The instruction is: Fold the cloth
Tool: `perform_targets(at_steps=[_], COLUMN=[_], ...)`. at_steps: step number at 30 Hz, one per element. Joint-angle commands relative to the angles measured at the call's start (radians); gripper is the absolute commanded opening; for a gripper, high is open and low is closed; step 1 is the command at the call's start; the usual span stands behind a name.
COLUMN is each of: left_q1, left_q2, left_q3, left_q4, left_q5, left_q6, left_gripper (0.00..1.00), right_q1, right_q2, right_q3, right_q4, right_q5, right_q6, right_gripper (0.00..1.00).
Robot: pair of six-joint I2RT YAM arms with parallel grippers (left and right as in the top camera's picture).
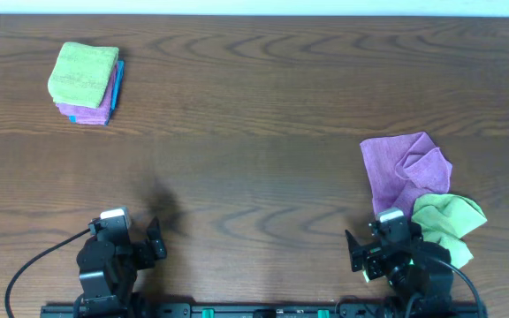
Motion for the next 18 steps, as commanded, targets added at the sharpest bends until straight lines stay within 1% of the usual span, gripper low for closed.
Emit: perform_targets(at_steps=[1,18], left_q1=[0.003,0.003], left_q2=[-0.006,-0.006], left_q3=[-0.018,-0.018], left_q4=[-0.014,-0.014], left_q5=[-0.011,-0.011], left_q6=[-0.011,-0.011], left_gripper=[0.95,0.95], right_q1=[-0.01,-0.01], right_q2=[-0.007,-0.007], right_q3=[-0.01,-0.01], right_q4=[-0.002,-0.002], right_q5=[0.002,0.002], right_q6=[-0.014,-0.014], right_gripper=[0.99,0.99])
